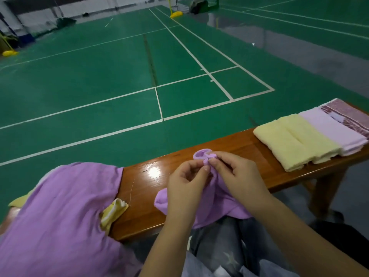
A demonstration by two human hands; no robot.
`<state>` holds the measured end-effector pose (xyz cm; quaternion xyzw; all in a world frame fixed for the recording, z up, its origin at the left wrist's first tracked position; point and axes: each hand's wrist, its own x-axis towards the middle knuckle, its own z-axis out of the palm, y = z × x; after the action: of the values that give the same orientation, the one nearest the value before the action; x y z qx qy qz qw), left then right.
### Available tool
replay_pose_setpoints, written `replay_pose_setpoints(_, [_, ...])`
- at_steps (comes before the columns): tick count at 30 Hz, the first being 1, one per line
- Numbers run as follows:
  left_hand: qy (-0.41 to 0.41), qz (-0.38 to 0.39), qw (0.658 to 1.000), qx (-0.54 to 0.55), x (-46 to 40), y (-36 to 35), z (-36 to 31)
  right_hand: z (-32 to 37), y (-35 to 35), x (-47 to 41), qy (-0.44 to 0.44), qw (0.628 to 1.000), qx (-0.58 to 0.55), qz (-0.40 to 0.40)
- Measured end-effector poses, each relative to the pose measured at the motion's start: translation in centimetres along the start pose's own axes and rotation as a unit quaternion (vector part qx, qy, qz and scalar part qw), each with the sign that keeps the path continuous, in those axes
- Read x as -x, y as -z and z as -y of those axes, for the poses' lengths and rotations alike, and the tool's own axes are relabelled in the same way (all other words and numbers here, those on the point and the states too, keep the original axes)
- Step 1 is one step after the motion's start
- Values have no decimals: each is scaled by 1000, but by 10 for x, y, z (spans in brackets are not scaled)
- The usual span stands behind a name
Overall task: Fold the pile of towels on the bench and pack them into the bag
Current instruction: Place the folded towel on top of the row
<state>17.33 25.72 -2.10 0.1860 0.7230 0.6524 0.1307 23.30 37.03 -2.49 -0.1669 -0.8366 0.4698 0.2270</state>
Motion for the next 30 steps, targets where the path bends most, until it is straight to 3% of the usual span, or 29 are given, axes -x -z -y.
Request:
replay_pose_setpoints(5, [-28, 2, 1000, -7, 3, 0, -1, 0, -1, -1, 1, 1000, -1, -1])
replay_pose_setpoints(10, [-5, 23, 999, 39, 4, 2, -2, 1, 3, -3, 11, 998, -15, 61])
replay_pose_setpoints(15, [30, 113, 981, 154, 2, 15, -8, 7, 20, -9, 11, 985, -154, 83])
replay_pose_setpoints(20, [-27, 3, 997, 69, -12, 40, 2, 22, 36, -17, 15, 962, -253, 104])
replay_pose_setpoints(26, [85, 211, 959, 168, -36, 51, 23, 39, 43, -31, 41, 907, -379, 177])
replay_pose_setpoints(30, [46, 165, 970, 172, -44, 55, 8, 42, 57, -41, 33, 903, -399, 155])
